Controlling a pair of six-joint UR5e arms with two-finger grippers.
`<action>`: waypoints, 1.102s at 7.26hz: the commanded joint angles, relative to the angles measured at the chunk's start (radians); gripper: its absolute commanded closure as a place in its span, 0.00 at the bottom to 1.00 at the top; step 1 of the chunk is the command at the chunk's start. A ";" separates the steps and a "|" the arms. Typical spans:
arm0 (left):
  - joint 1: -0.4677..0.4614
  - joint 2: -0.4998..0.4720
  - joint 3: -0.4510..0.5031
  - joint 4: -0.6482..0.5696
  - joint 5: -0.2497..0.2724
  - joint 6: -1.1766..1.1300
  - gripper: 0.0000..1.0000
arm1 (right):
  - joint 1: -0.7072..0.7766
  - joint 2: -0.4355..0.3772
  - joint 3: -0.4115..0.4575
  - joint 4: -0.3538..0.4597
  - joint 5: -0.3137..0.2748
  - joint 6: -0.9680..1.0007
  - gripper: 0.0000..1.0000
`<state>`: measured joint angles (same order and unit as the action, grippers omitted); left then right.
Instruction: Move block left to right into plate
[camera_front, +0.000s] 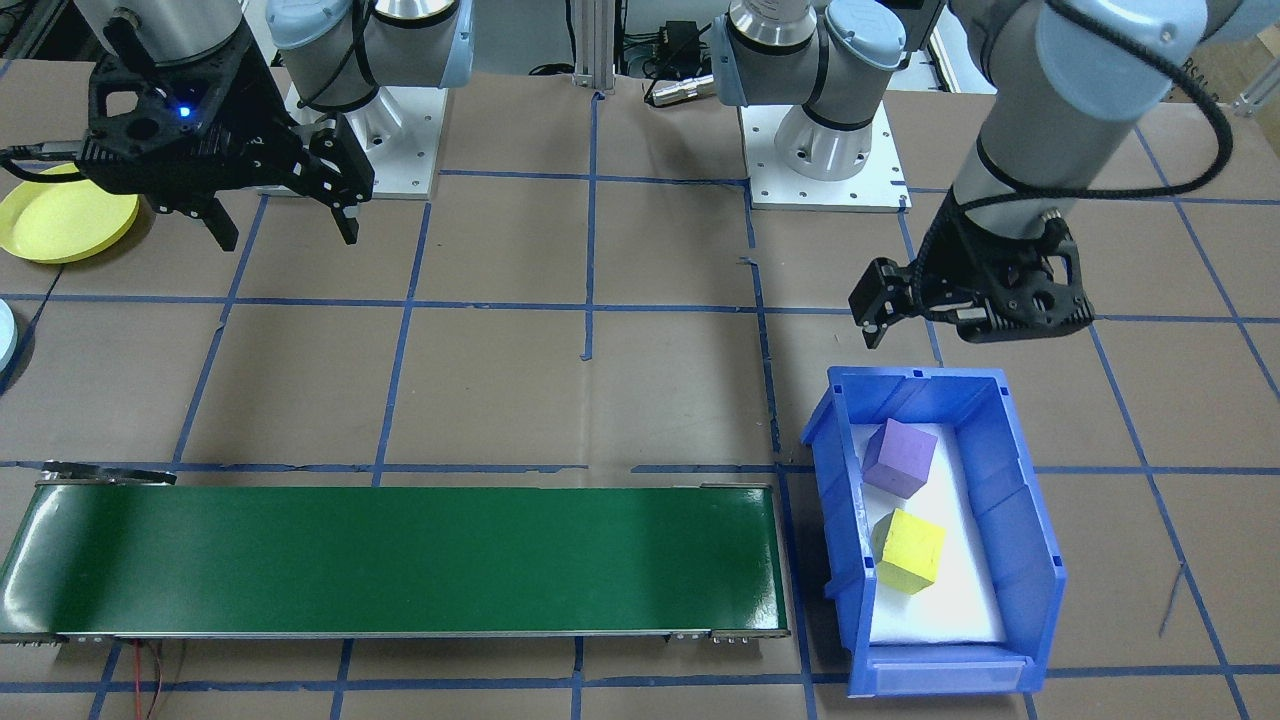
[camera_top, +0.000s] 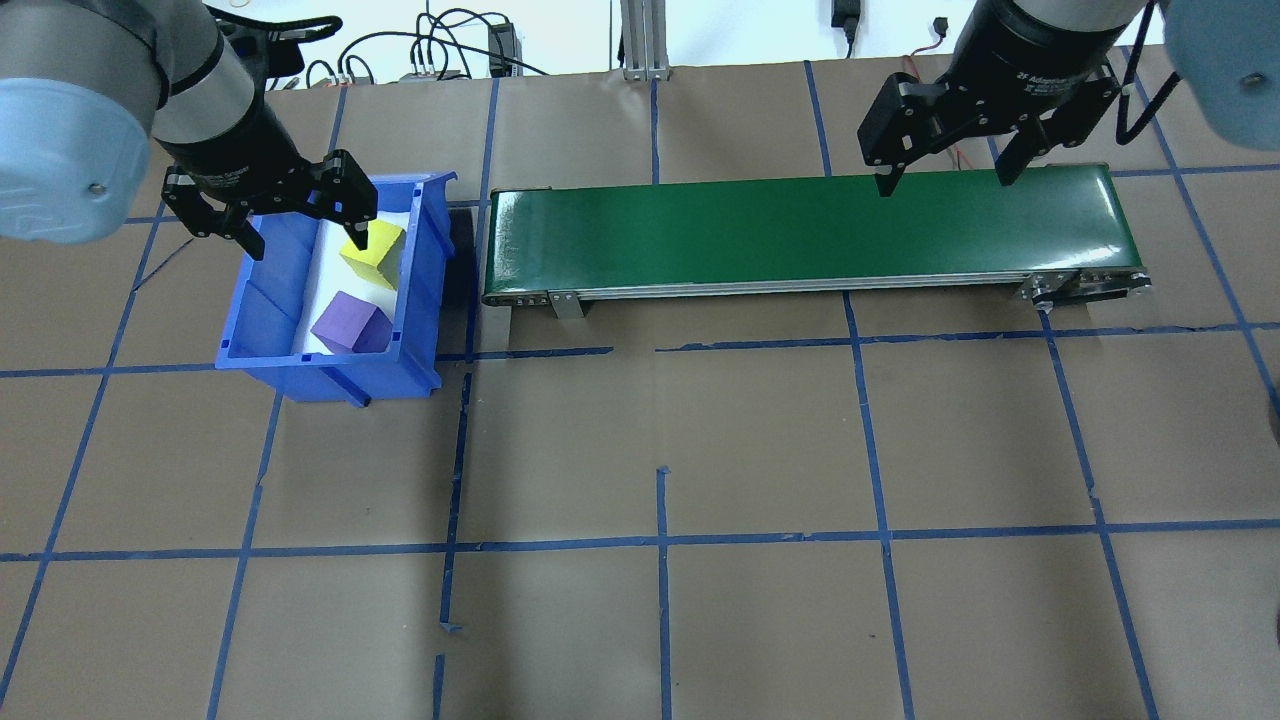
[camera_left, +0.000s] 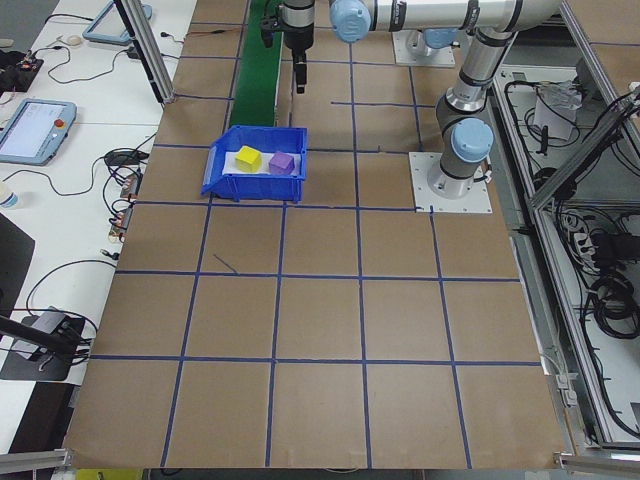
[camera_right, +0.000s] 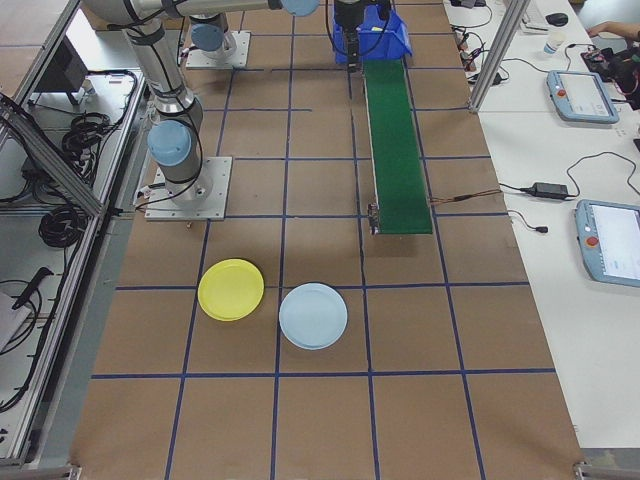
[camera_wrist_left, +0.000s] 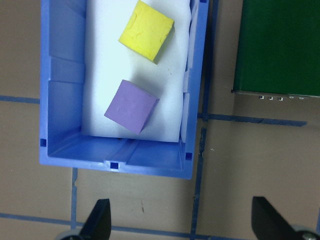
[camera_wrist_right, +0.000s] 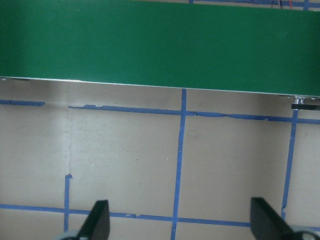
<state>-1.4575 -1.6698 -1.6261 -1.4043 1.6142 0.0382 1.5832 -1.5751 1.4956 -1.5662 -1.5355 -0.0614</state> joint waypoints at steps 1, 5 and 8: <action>0.107 -0.072 -0.015 0.088 -0.007 0.247 0.00 | 0.001 0.001 0.000 0.000 0.000 0.000 0.00; 0.137 -0.131 -0.087 0.183 -0.077 0.347 0.00 | 0.000 0.000 0.000 -0.002 0.000 0.000 0.00; 0.138 -0.171 -0.109 0.194 -0.180 0.618 0.00 | 0.003 0.000 0.005 0.000 0.000 0.000 0.00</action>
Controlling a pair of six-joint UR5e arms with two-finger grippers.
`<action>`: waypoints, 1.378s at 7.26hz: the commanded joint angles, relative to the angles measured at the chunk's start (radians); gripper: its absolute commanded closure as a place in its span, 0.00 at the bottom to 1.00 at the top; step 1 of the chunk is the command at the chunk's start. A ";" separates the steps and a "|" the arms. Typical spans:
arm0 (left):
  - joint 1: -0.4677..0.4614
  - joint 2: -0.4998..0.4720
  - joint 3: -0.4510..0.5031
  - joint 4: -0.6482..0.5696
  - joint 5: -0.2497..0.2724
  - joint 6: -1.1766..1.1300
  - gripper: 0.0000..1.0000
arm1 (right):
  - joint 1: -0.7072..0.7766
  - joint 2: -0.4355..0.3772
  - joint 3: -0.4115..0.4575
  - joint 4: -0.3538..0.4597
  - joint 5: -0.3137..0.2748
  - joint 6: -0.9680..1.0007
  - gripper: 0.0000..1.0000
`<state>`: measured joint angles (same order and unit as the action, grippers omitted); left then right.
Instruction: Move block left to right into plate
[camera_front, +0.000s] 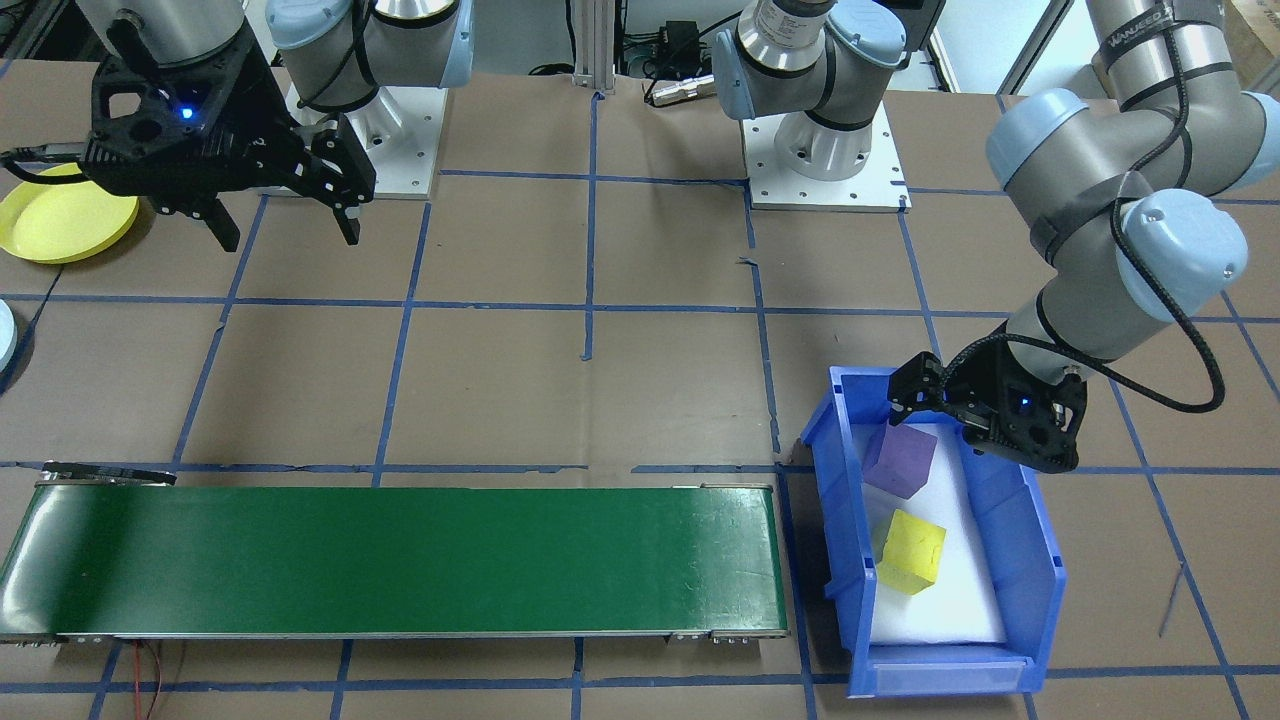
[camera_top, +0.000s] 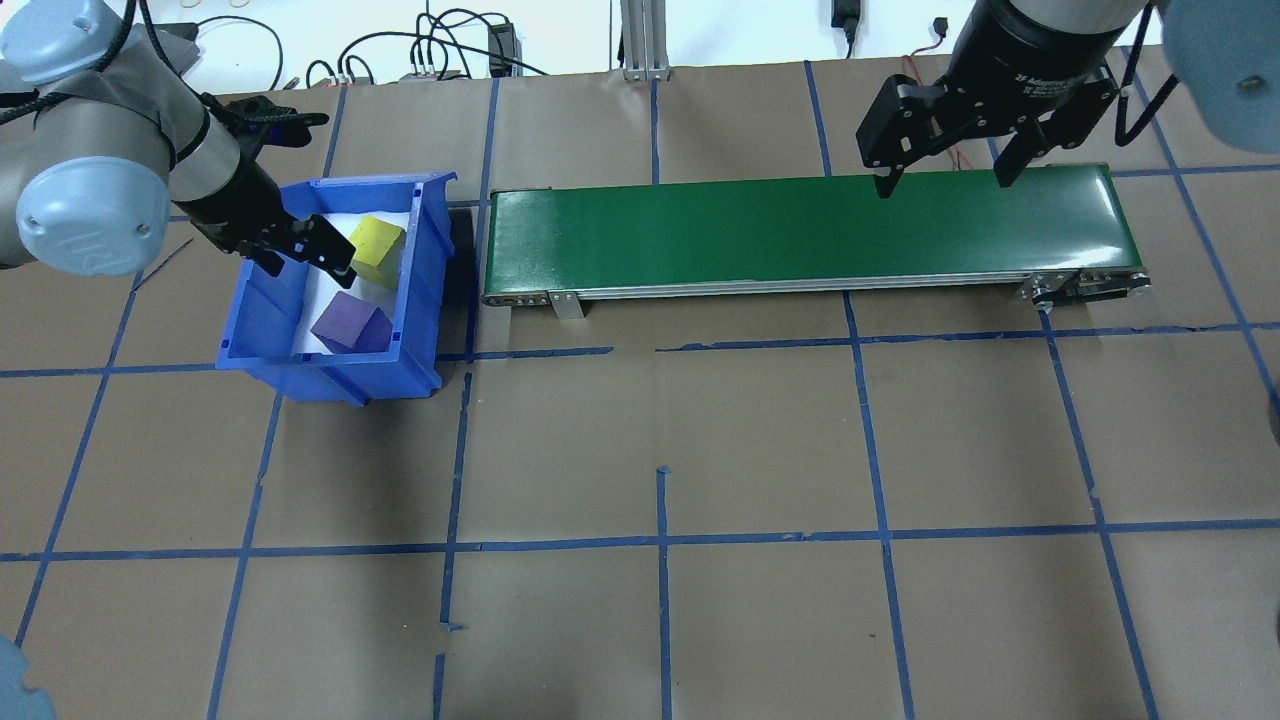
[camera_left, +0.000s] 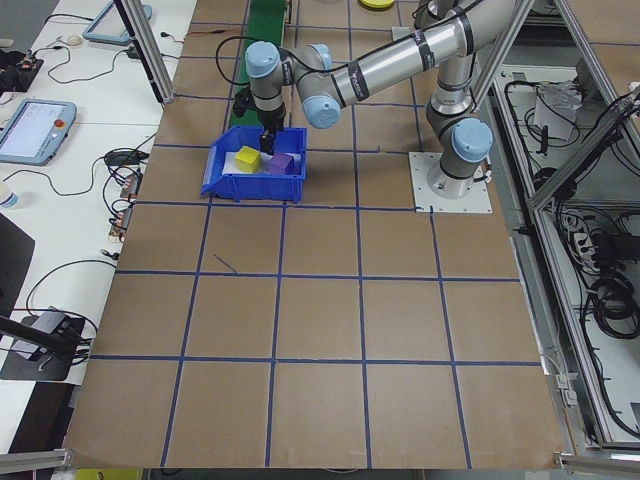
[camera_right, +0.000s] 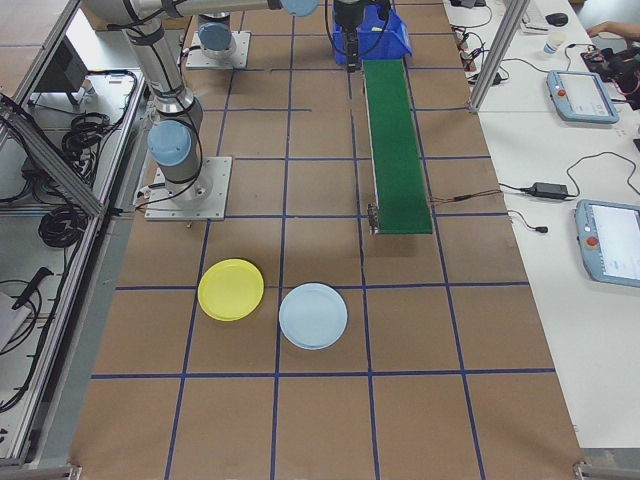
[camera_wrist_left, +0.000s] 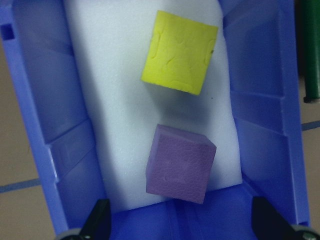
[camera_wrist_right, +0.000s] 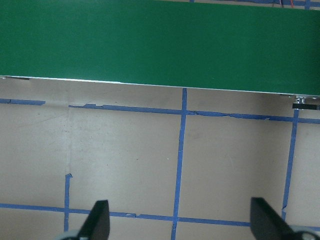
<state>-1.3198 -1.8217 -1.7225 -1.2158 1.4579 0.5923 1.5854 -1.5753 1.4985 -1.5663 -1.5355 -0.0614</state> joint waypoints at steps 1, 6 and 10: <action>0.001 -0.024 -0.011 0.010 0.019 0.066 0.00 | 0.001 0.000 0.000 0.000 0.000 0.000 0.00; -0.001 -0.113 -0.012 0.093 0.065 -0.017 0.00 | 0.001 0.001 0.002 0.000 0.000 0.000 0.00; -0.001 -0.114 -0.095 0.096 0.041 -0.014 0.00 | 0.001 0.001 0.002 -0.001 0.000 0.000 0.00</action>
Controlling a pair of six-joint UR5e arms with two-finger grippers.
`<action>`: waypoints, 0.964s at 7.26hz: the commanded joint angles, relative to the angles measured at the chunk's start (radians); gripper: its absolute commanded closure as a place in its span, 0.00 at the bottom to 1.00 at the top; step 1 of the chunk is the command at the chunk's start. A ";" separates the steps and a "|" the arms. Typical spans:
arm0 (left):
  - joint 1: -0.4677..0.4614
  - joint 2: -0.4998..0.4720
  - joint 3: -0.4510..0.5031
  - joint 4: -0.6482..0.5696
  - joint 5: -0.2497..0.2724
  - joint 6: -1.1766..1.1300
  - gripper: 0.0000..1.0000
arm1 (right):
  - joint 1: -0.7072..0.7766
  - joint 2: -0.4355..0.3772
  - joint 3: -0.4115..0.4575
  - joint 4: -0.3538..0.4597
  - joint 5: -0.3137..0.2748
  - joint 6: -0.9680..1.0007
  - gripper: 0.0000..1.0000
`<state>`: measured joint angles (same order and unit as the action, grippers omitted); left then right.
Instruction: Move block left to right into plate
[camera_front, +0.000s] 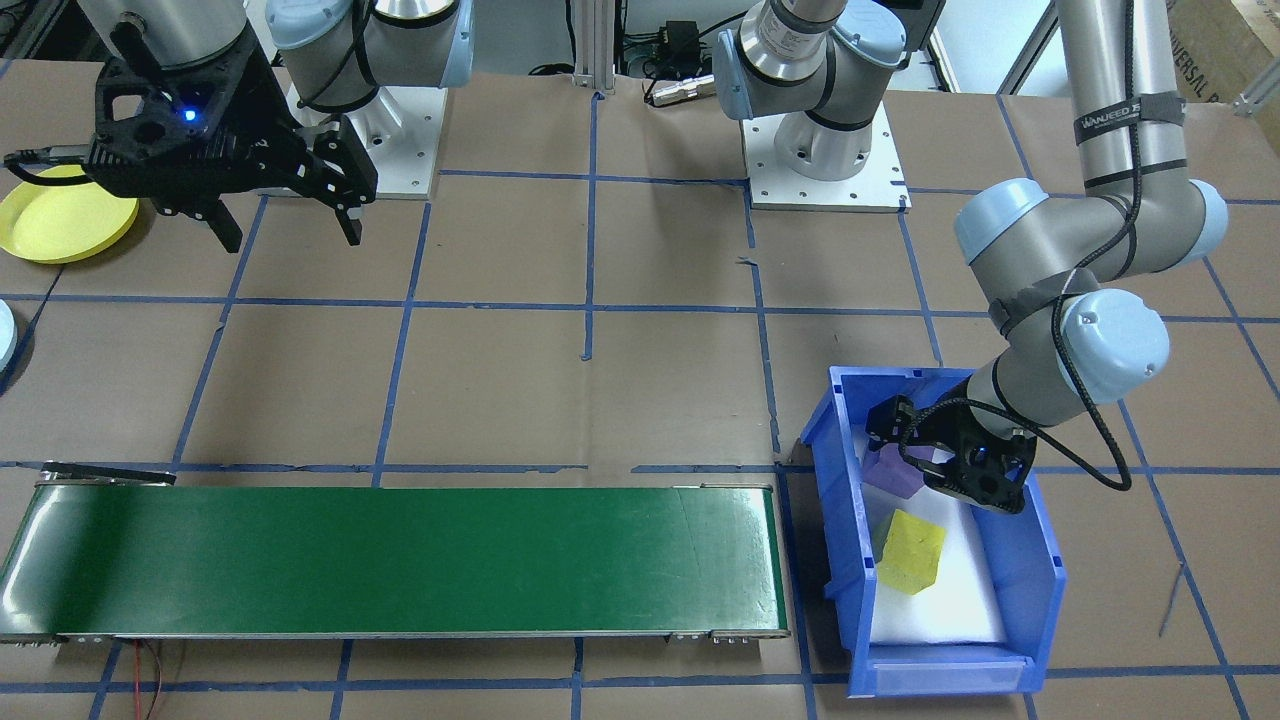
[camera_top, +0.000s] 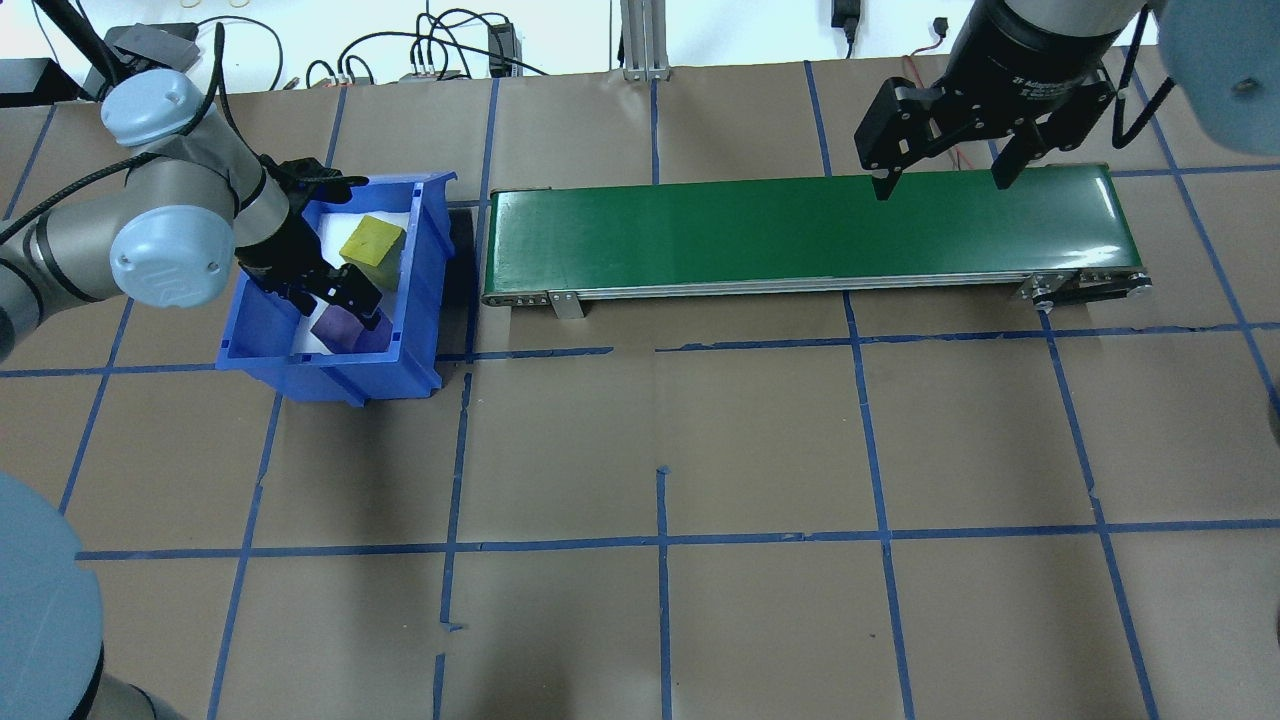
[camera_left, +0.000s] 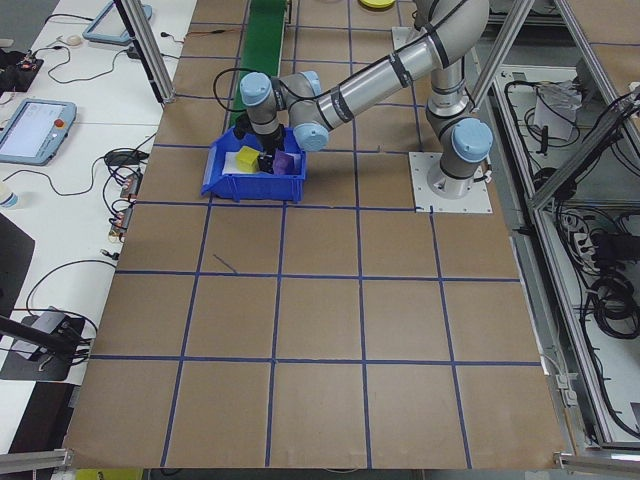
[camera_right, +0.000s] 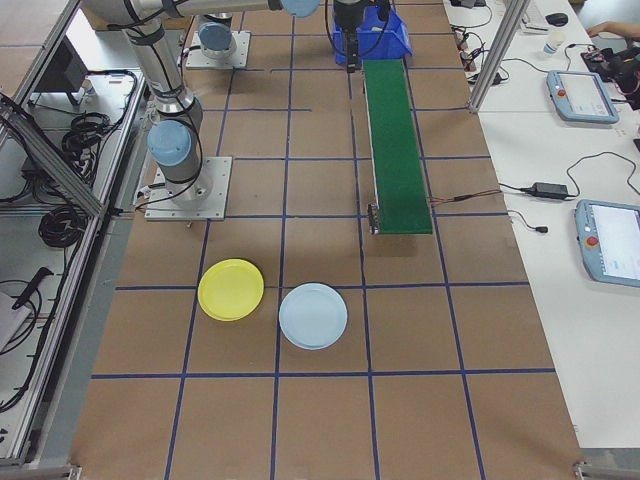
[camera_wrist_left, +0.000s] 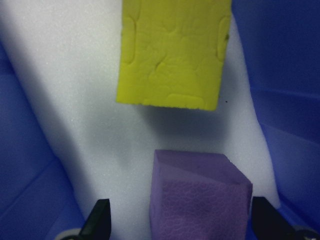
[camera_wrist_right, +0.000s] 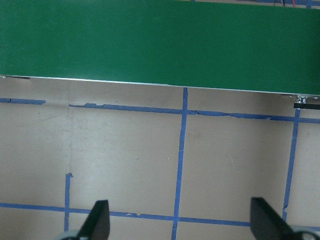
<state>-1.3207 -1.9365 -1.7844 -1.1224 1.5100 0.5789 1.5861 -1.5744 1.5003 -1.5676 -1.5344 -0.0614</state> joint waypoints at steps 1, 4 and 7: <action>0.000 0.001 -0.038 0.007 -0.010 -0.001 0.05 | 0.000 0.001 0.000 0.000 0.000 0.000 0.00; 0.001 0.011 -0.017 0.070 -0.002 0.004 0.70 | 0.000 -0.001 -0.002 0.001 0.000 0.000 0.00; -0.006 0.144 0.139 0.040 -0.007 -0.068 0.70 | 0.000 -0.001 -0.002 0.001 -0.001 0.000 0.00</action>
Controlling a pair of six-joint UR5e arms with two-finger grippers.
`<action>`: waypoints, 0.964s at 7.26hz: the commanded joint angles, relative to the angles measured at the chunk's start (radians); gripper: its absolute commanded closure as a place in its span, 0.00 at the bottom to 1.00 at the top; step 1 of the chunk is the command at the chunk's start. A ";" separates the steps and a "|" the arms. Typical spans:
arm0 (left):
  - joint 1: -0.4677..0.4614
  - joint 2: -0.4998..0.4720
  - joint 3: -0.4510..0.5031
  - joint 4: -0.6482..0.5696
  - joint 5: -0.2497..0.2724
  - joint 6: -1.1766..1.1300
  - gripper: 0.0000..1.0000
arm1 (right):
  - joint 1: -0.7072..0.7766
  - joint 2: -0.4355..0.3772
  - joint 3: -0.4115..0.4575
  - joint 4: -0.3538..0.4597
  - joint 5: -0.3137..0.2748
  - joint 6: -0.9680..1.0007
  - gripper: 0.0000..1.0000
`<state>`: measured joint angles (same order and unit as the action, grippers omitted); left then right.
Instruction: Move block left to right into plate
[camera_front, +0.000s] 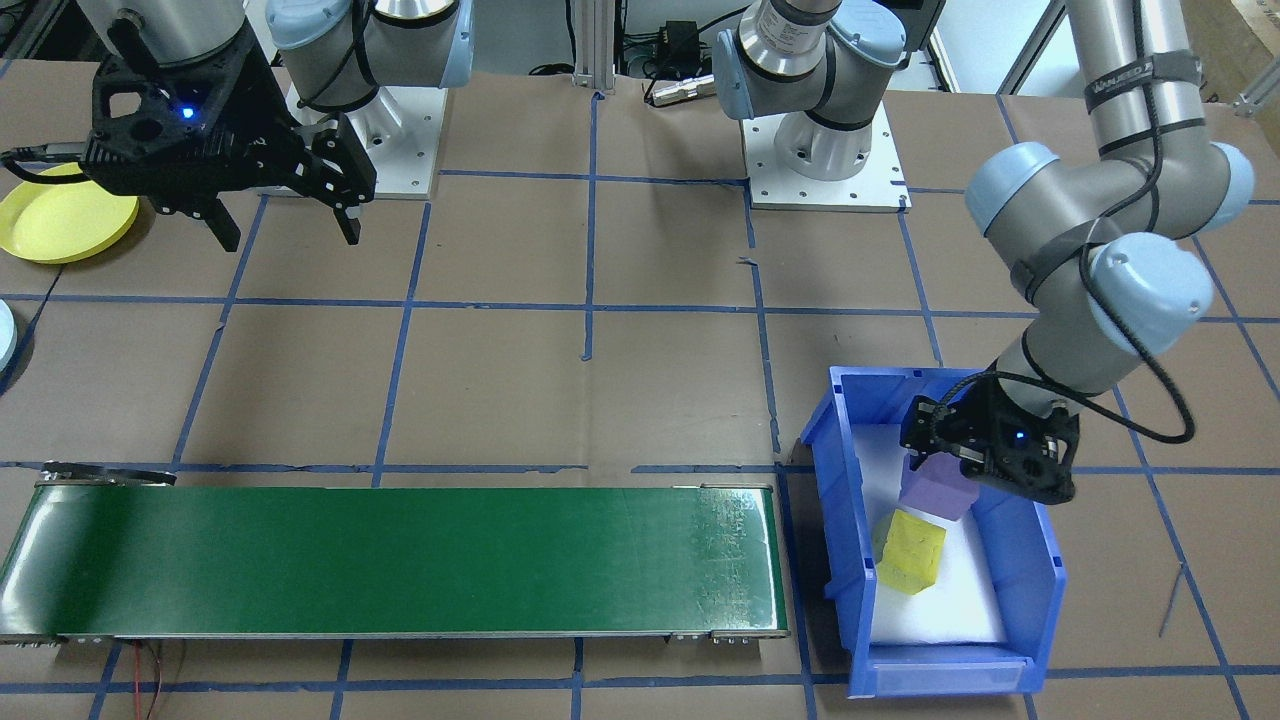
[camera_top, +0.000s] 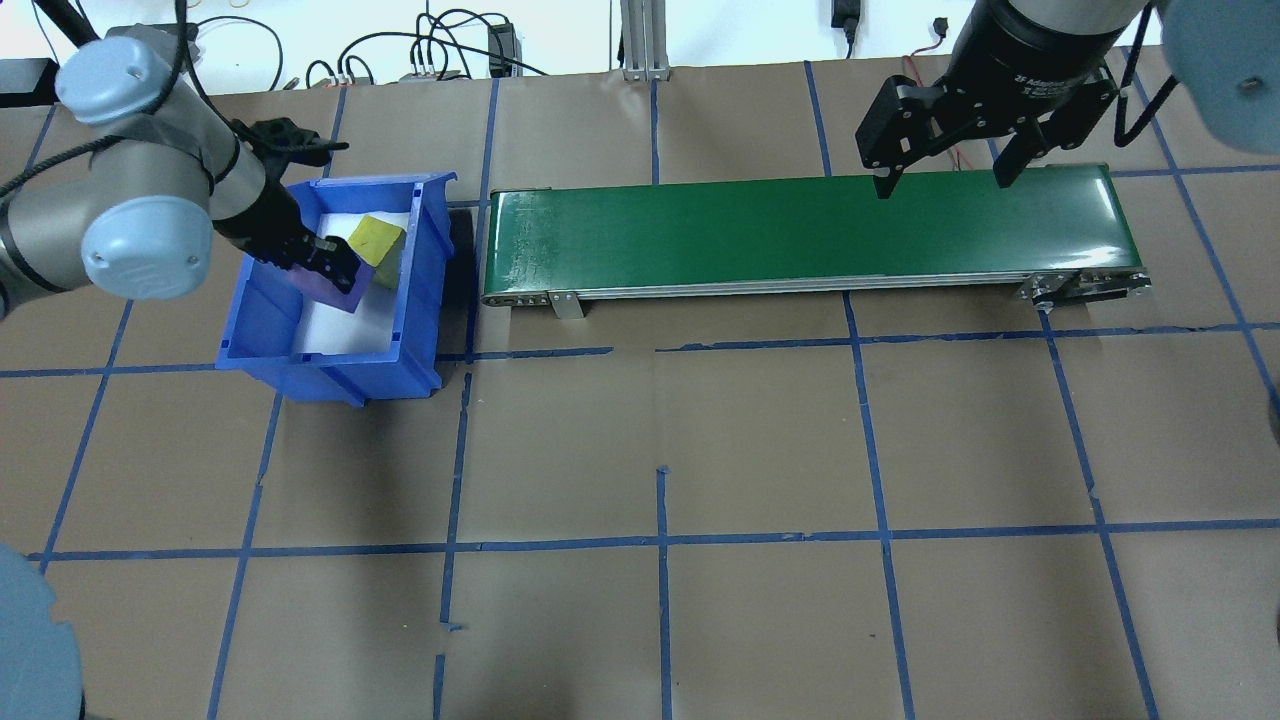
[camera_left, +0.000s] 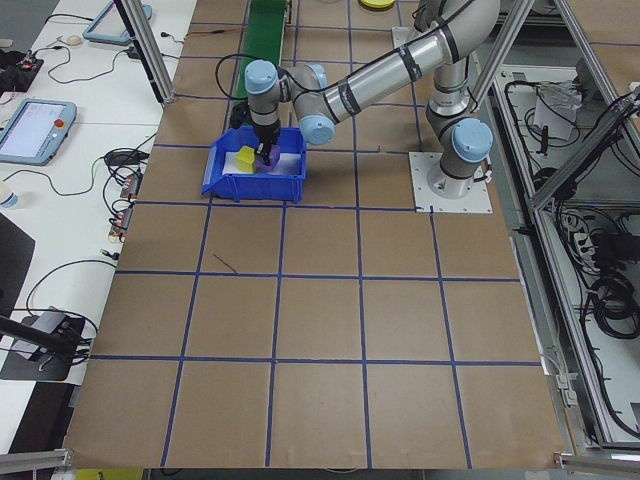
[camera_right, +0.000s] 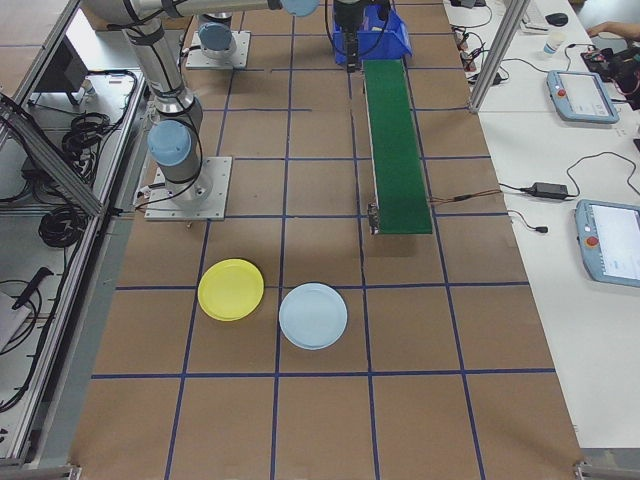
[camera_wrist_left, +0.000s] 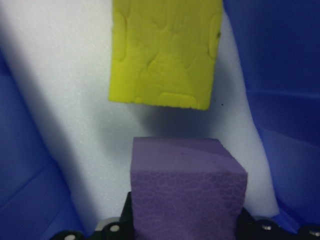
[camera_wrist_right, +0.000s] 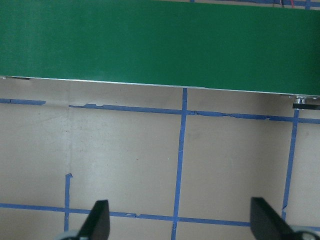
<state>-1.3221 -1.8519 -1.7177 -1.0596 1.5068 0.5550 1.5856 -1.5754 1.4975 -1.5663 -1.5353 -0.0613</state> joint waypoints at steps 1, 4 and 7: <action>-0.034 0.089 0.114 -0.039 -0.010 -0.084 0.70 | 0.000 0.000 0.003 0.000 0.000 0.000 0.00; -0.210 0.056 0.150 -0.008 -0.095 -0.527 0.70 | 0.000 0.000 0.001 0.000 0.001 0.000 0.00; -0.261 -0.136 0.133 0.281 -0.204 -0.650 0.70 | 0.000 0.000 0.003 0.000 0.001 0.000 0.00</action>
<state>-1.5657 -1.9131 -1.5820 -0.8810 1.3207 -0.0672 1.5861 -1.5749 1.5001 -1.5662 -1.5340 -0.0614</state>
